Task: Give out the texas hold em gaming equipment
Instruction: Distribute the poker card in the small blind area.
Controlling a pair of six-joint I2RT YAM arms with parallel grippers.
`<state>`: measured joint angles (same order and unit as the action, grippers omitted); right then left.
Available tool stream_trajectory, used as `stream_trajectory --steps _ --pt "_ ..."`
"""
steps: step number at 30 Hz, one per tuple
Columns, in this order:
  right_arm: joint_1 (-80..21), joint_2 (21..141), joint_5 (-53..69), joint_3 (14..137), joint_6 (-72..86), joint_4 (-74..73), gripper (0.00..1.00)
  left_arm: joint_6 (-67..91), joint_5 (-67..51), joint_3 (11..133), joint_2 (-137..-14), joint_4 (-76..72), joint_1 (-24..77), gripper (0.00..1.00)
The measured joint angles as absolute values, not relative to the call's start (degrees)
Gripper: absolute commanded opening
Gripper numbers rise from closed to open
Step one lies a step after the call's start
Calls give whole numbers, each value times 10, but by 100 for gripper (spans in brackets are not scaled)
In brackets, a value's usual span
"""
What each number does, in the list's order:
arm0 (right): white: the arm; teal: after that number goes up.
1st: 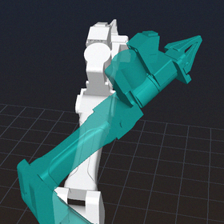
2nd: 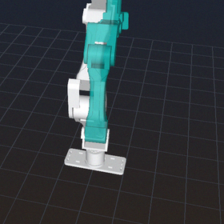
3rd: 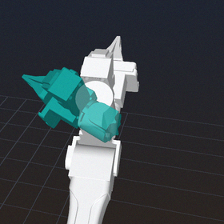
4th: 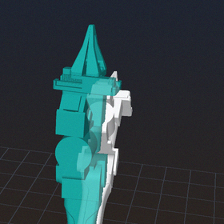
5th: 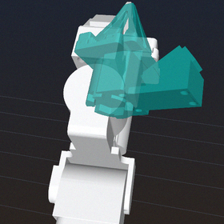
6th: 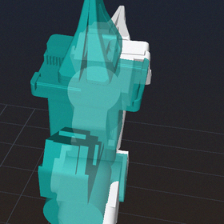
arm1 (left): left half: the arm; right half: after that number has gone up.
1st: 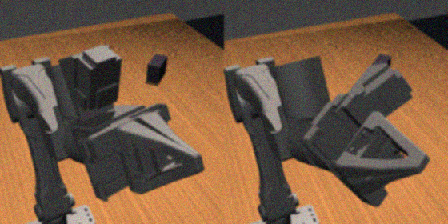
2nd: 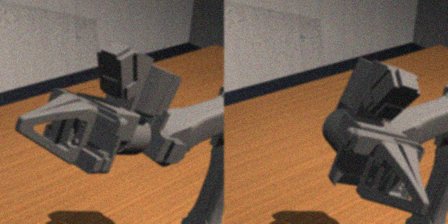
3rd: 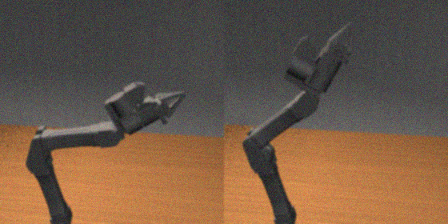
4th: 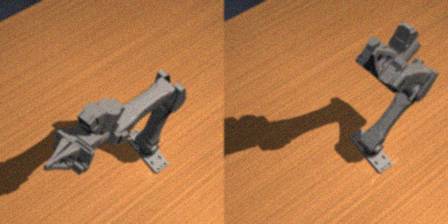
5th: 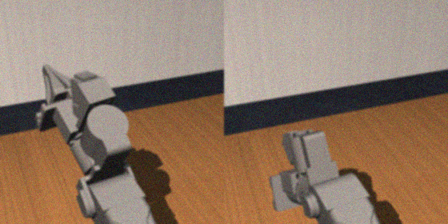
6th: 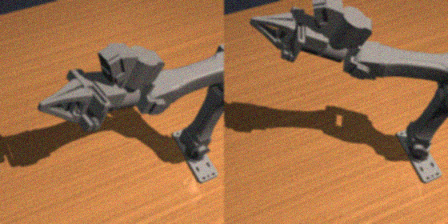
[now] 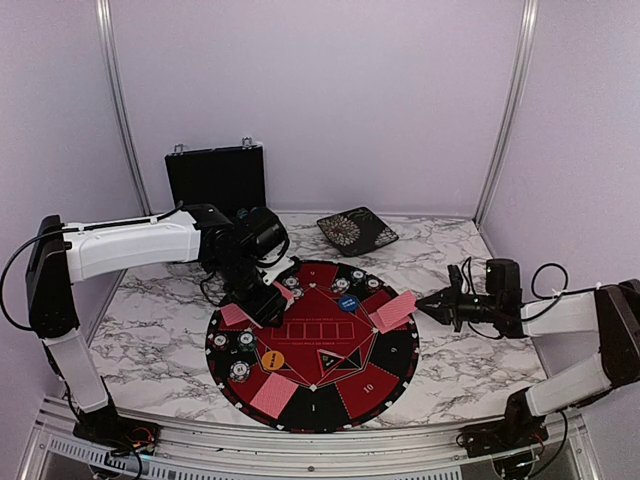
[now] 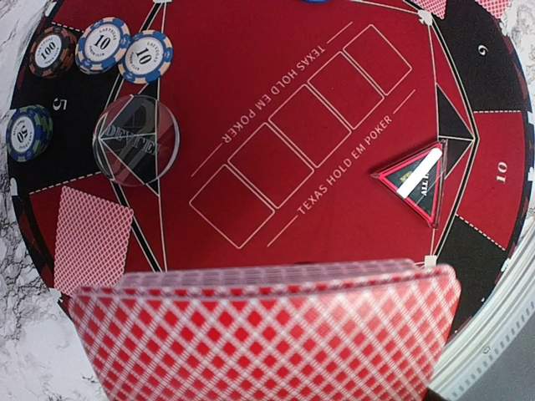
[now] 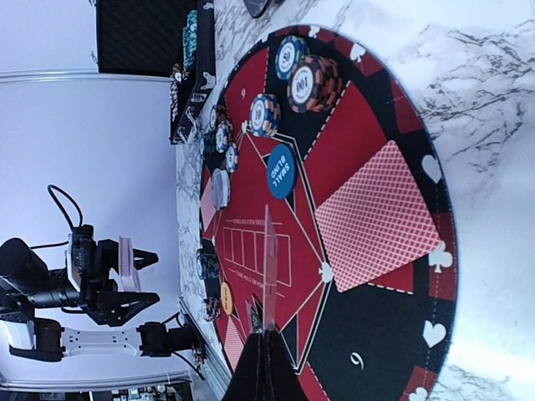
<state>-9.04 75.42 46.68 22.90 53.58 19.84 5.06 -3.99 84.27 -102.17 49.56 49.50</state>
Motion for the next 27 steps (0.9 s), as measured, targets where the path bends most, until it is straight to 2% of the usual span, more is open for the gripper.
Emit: stream_trajectory --steps 27 --pt "-78 877 462 243 442 182 0 48 -43 845 -1022 496 489 39"
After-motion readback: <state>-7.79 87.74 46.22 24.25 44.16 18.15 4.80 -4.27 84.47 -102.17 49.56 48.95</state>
